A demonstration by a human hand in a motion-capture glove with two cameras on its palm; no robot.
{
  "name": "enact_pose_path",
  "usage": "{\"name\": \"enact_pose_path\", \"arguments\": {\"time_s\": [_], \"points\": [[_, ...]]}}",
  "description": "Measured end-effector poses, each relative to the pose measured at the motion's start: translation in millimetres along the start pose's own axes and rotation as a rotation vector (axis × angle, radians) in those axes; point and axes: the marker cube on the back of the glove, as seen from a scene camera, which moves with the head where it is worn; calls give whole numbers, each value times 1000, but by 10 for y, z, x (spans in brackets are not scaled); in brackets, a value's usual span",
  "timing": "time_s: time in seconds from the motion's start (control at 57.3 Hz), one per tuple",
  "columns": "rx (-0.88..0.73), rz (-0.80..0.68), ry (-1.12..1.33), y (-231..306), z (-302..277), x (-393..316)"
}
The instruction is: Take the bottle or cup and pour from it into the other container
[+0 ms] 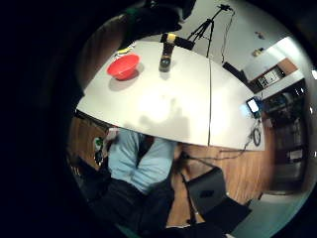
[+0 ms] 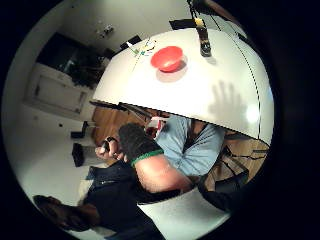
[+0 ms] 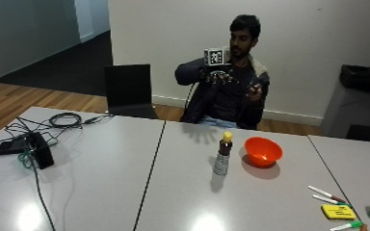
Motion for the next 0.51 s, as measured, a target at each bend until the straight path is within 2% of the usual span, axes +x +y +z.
{"name": "enact_pose_path", "arguments": {"time_s": [0.052,0.087,0.209,0.349,0.384,0.436,0.454,0.506], "points": [[-40,-200,6,-27,-21,68],[-43,-276,11,-82,-26,91],[-54,-256,28,29,-30,52],[-42,-275,29,-107,-30,25],[3,-171,24,-195,-17,-21],[100,200,13,-148,22,-175],[122,268,10,-101,32,-207],[138,285,7,-43,39,-222]]}}
